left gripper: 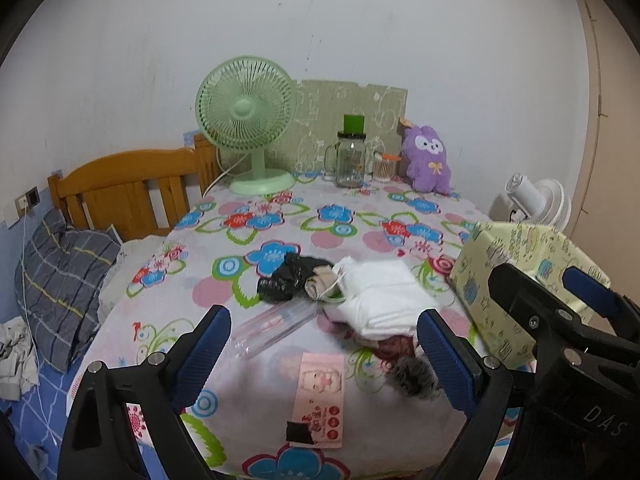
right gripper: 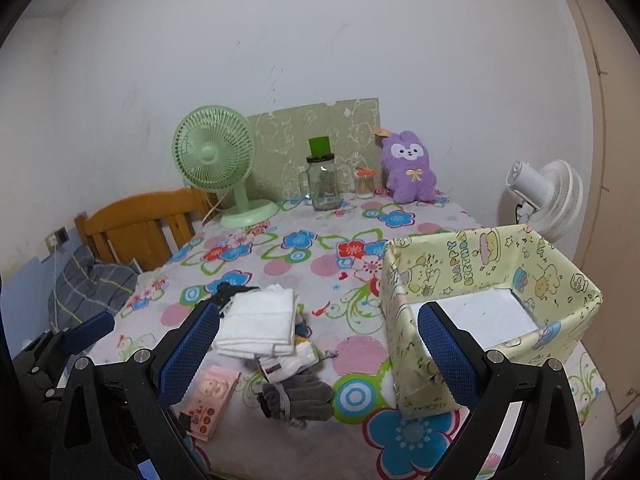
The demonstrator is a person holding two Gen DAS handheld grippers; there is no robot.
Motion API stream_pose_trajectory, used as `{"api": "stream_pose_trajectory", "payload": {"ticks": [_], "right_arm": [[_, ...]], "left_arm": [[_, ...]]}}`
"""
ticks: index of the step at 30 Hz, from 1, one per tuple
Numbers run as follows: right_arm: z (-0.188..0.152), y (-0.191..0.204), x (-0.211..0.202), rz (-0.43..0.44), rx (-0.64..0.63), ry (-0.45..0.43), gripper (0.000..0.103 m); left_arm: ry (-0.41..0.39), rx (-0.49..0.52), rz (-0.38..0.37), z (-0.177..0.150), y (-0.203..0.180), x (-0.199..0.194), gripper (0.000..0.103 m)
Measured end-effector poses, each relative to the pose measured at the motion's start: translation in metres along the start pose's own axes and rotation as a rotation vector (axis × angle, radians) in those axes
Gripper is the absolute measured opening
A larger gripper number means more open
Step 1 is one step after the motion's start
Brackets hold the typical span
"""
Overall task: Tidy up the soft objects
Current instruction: 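Grasp the pink wipes pack with the left tool while the right tool grasps the grey gloves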
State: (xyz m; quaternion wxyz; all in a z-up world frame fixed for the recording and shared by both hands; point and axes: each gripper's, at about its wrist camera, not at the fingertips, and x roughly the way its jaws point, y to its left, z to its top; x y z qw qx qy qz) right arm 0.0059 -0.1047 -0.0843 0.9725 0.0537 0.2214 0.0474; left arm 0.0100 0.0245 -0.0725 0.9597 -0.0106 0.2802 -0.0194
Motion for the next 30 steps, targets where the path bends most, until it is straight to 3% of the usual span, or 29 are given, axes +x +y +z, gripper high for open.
{"api": "stream_pose_trajectory", "payload": {"ticks": [3,18,30], "right_arm": [[-0.008,0.002,0.008,-0.002,-0.002,0.022,0.101],[-0.038,0.02,0.031,0.032,-0.051,0.077,0.097],[-0.057,0.024,0.059,0.03,-0.059,0.17,0.088]], "left_arm": [[0.004,-0.004,0.019,-0.008,0.003,0.004,0.094],[0.075,0.012,-0.025,-0.038,0.009,0.029,0.092],[0.15,0.026,-0.038,-0.055,0.007,0.054,0.078]]}}
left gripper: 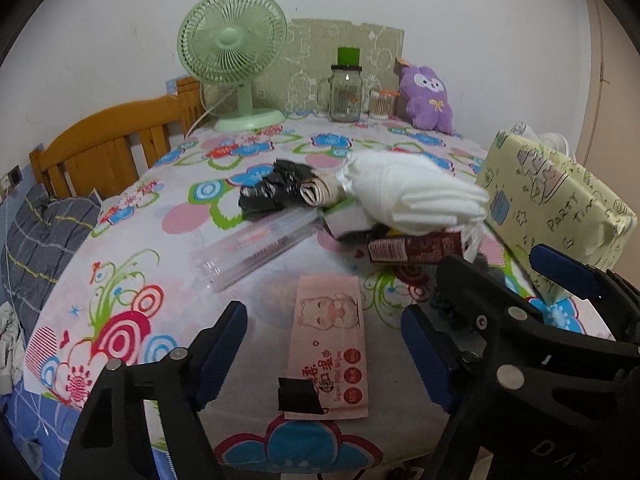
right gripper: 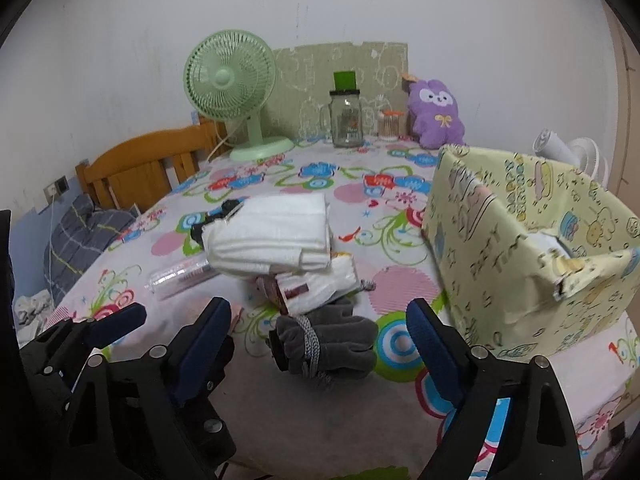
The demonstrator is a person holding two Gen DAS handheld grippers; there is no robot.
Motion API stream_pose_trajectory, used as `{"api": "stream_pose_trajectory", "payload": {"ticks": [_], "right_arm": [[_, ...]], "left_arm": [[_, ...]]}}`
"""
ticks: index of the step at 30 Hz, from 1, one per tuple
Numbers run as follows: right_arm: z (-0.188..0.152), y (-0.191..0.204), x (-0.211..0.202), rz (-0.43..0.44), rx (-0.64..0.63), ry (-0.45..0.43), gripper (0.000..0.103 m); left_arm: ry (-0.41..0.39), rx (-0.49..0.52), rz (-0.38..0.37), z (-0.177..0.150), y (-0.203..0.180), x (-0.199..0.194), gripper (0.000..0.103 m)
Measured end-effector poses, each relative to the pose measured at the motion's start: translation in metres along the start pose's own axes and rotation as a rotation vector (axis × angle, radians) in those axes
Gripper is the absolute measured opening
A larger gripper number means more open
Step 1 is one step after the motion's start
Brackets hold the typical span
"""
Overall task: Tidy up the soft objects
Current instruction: 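Grasp the pink wipes pack with the left tool while the right tool grasps the grey gloves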
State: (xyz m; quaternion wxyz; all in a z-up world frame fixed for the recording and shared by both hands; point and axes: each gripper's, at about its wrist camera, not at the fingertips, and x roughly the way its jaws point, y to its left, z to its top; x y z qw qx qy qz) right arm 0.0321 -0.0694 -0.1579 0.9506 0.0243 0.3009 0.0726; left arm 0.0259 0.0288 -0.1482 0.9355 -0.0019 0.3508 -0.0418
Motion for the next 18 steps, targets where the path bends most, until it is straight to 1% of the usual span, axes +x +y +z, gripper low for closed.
{"api": "stream_pose_trajectory", "payload": {"ticks": [5,8,11,13,15,16,18], "right_arm": [[-0.003,-0.002,0.011,-0.001,0.014,0.034,0.087],[-0.004,-0.005,0.016,0.002,0.028,0.05,0.087],[-0.005,-0.006,0.022,0.007,0.037,0.071,0.086],[-0.006,-0.007,0.026,0.018,0.048,0.09,0.077],[-0.007,-0.009,0.03,0.029,0.061,0.112,0.073],[-0.008,-0.01,0.031,0.028,0.069,0.117,0.071],[-0.008,-0.009,0.031,0.021,0.065,0.118,0.069]], "left_arm": [[0.043,-0.018,-0.005,-0.002,0.003,0.01,0.063],[0.047,-0.017,0.003,-0.003,0.002,0.012,0.057],[0.044,-0.011,0.014,-0.003,0.001,0.013,0.055],[0.043,-0.007,0.015,-0.003,0.001,0.013,0.052],[0.042,0.0,0.009,-0.004,0.0,0.012,0.046],[0.041,0.006,0.007,-0.004,-0.002,0.012,0.042],[0.039,0.013,0.007,-0.004,-0.003,0.012,0.04]]}}
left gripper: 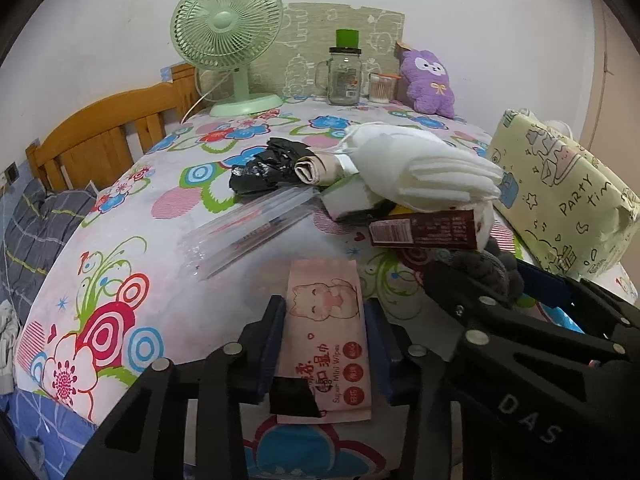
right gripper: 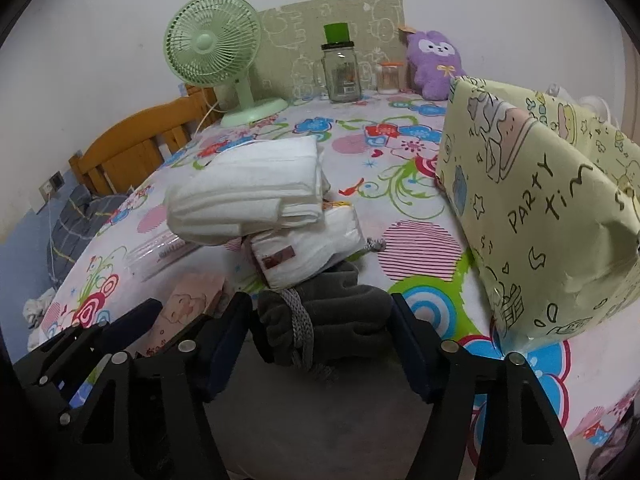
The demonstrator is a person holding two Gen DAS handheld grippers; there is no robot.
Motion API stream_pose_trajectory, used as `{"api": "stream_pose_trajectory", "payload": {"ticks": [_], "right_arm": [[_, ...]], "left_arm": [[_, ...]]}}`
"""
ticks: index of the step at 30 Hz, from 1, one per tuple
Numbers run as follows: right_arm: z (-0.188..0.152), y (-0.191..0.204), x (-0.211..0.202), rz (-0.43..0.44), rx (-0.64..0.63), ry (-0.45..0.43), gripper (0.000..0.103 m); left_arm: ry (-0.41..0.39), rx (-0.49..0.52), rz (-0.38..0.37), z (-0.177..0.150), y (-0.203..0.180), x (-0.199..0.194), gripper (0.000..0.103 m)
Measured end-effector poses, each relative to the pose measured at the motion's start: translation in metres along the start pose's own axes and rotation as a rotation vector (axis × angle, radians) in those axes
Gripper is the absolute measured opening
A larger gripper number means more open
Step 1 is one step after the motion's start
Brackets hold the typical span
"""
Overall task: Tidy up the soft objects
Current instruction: 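Grasp the pink wipes pack with the left tool while the right tool grasps the grey gloves, then lift the pink wipes pack and grey gloves and carry them over the yellow-green box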
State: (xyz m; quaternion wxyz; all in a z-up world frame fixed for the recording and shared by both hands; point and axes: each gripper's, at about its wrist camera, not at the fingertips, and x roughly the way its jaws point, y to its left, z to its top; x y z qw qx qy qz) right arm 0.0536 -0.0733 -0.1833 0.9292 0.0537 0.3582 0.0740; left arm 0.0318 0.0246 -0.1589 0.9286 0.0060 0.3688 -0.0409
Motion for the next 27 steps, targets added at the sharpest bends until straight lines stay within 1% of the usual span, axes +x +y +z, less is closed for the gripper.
{"api": "stream_pose_trajectory", "payload": {"ticks": [8,20,27], "right_arm": [[0.002,0.003,-0.005,-0.015,-0.03,-0.01,0.065],[0.028,-0.004,-0.024,-0.036,-0.014,-0.086,0.064],[0.042,-0.007,-0.035,-0.022,0.006,-0.117,0.064]], "left_arm": [[0.005,0.009,-0.016,0.004,-0.002,-0.001,0.039],[-0.061,0.012,-0.035,0.03,-0.01,-0.013,0.039],[-0.098,0.016,-0.033,0.045,-0.014,-0.022,0.039]]}}
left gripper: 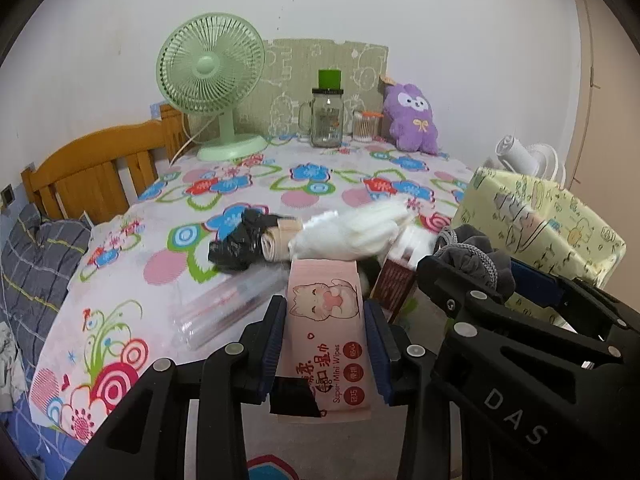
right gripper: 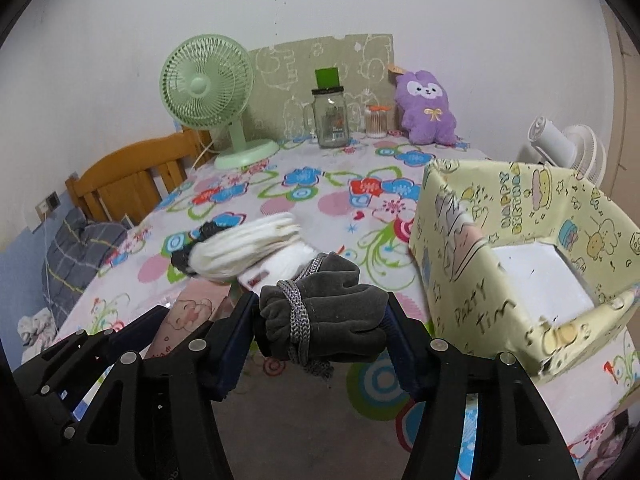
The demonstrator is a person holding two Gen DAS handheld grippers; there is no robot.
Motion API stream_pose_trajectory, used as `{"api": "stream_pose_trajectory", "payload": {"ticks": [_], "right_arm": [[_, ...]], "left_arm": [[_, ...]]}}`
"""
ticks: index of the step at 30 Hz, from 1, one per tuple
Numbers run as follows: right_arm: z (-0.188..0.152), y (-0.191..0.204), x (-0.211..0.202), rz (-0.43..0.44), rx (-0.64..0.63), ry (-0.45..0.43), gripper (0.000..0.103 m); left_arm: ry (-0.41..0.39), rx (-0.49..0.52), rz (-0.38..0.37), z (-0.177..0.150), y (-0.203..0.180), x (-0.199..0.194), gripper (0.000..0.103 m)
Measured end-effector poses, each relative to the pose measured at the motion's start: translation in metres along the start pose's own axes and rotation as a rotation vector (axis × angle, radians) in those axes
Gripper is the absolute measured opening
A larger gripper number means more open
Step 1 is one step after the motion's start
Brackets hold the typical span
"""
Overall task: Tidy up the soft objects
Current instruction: 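Lift the pink wipes pack and grey gloves and carry them over the yellow-green box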
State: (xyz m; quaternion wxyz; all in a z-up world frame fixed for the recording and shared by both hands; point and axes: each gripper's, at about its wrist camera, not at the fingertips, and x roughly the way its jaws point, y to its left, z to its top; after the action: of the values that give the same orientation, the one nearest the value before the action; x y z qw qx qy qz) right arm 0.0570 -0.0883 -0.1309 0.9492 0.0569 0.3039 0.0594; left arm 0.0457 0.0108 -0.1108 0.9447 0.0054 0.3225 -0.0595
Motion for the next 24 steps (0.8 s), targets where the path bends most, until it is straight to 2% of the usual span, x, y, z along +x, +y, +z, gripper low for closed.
{"api": "stream_pose_trajectory", "payload": {"ticks": [24], "right_arm": [[0.044,-0.011,-0.045,-0.017,-0.002,-0.097,0.064]], "left_arm": [[-0.089,0.022,-0.006,0.044,-0.026,-0.031,0.039]]}}
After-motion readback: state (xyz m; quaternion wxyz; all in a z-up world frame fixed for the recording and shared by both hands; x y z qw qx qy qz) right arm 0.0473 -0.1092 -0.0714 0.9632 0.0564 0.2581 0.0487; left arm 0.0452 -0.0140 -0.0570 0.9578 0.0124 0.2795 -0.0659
